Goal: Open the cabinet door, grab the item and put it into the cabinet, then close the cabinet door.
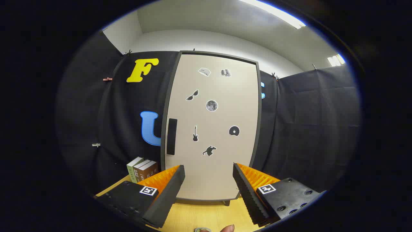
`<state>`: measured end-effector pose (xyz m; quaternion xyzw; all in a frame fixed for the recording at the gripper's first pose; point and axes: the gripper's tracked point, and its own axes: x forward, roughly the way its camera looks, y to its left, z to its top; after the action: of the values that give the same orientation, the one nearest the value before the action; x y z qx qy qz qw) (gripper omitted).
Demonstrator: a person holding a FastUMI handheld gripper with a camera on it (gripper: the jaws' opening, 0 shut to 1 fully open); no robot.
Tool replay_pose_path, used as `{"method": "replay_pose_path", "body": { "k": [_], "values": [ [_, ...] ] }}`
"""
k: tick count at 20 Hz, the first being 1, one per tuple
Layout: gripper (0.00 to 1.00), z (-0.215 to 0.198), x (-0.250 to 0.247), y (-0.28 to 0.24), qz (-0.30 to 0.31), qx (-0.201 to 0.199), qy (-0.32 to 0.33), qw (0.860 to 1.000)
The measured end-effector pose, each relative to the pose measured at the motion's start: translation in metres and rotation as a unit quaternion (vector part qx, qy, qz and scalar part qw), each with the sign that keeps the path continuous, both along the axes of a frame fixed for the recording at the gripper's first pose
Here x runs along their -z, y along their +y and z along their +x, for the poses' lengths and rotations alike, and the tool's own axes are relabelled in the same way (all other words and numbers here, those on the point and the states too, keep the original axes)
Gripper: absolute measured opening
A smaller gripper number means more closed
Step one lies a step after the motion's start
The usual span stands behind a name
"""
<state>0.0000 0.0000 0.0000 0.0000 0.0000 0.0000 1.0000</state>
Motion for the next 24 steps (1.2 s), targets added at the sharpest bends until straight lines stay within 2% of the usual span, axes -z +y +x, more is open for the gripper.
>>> {"method": "replay_pose_path", "body": {
  "k": [16,24],
  "values": [
    [0.97,0.005,0.005,-0.001,-0.005,0.01,0.008,1.0],
    [0.97,0.017,0.004,0.016,0.015,-0.012,0.01,1.0]
  ]
}}
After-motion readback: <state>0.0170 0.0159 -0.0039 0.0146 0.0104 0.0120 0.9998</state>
